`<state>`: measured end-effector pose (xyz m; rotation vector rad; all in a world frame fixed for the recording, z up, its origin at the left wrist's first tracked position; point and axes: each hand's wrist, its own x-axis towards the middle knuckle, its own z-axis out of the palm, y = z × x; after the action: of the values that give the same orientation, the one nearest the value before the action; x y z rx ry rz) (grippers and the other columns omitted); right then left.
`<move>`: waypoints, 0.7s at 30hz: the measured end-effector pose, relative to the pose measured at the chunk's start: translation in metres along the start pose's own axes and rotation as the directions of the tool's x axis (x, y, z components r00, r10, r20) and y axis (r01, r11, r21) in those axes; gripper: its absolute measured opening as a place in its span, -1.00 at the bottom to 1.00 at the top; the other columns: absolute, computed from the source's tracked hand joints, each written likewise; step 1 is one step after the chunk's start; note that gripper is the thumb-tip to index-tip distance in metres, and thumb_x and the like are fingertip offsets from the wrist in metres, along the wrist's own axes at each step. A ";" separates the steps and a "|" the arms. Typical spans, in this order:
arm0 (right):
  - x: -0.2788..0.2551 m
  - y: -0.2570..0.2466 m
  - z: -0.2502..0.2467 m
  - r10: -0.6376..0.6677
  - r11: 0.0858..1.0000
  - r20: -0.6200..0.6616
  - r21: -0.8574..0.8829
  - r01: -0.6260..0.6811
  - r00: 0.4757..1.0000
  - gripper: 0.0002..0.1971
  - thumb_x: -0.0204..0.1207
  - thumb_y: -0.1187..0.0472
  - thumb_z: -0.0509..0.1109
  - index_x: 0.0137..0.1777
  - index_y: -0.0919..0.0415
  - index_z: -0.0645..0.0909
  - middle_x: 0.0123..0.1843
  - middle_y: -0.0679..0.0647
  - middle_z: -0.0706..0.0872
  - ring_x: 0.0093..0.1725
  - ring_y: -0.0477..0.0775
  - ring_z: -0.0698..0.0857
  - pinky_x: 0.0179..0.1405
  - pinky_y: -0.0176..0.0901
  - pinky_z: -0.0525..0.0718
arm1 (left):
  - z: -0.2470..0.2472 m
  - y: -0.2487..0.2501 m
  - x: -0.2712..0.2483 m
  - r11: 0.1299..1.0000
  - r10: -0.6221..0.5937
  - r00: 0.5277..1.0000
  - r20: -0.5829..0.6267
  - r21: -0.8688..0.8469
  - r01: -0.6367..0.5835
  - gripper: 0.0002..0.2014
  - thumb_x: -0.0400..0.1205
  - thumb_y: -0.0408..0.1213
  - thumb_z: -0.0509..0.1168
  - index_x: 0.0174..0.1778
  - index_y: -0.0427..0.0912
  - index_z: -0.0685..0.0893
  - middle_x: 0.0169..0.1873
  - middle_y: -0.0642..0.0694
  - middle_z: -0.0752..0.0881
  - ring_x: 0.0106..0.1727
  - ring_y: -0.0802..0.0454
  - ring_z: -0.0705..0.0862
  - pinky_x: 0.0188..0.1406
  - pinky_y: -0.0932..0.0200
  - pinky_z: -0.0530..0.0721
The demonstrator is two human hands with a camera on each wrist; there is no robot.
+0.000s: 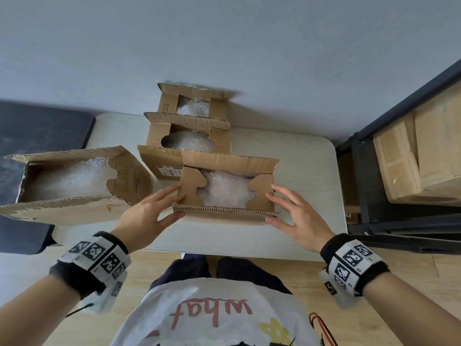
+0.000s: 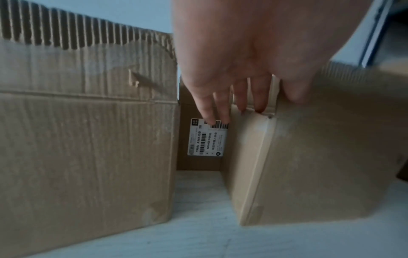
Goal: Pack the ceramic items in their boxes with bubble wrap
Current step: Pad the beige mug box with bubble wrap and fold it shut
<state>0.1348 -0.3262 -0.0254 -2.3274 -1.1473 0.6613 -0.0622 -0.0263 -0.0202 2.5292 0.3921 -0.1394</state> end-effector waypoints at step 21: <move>0.039 0.000 -0.007 0.127 0.969 -0.086 0.222 -0.105 0.988 0.19 0.12 0.09 0.72 0.56 -0.40 -0.06 0.56 -0.20 0.11 0.48 -0.14 0.28 0.40 -0.10 0.46 | -0.019 0.017 0.052 0.948 0.159 0.987 -0.022 0.283 -0.146 0.35 0.15 0.02 0.65 0.66 -0.09 -0.17 0.63 -0.14 0.17 0.67 -0.12 -0.09 0.57 0.01 -0.10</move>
<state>0.1601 -0.2960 -0.0286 -2.2257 -0.8540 0.6683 -0.0068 -0.0164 -0.0050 2.8358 0.2031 -0.0836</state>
